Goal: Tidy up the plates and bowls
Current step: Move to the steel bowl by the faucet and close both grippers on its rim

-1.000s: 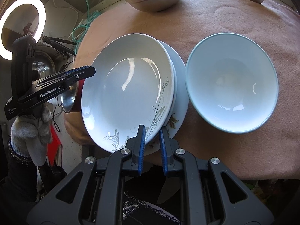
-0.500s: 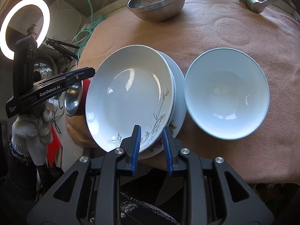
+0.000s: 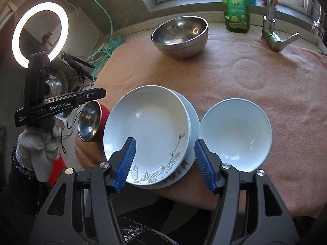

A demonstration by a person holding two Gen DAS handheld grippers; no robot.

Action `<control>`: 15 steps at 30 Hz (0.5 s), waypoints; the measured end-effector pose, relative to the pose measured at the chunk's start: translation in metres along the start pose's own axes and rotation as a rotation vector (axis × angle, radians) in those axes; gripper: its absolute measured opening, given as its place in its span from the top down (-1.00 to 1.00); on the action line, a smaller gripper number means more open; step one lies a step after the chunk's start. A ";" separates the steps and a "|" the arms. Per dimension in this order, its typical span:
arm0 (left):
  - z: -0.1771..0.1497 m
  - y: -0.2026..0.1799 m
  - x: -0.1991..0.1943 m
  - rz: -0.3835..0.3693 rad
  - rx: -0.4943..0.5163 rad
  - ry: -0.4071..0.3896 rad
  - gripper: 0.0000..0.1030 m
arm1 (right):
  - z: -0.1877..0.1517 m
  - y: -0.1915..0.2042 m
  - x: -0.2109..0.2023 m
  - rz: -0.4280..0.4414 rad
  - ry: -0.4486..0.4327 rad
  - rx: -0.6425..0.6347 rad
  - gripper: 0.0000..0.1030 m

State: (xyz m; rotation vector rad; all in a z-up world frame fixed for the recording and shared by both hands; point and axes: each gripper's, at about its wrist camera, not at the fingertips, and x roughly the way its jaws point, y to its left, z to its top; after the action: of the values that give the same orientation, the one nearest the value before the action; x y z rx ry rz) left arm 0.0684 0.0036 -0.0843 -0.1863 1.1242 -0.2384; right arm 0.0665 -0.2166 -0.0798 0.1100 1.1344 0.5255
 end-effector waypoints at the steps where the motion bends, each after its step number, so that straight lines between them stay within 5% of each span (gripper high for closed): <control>1: 0.001 0.002 -0.003 -0.004 -0.011 -0.008 0.44 | 0.004 -0.001 -0.003 0.002 -0.013 0.004 -0.35; 11: 0.021 0.024 -0.024 -0.005 -0.073 -0.080 -0.08 | 0.037 -0.032 -0.034 0.015 -0.186 0.095 -0.98; 15: 0.034 0.027 -0.027 0.007 -0.074 -0.097 -0.11 | 0.055 -0.041 -0.042 -0.007 -0.238 0.097 -0.99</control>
State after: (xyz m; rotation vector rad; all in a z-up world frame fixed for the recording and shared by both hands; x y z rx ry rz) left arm 0.0904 0.0381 -0.0541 -0.2571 1.0375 -0.1798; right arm 0.1159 -0.2619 -0.0355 0.2464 0.9273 0.4384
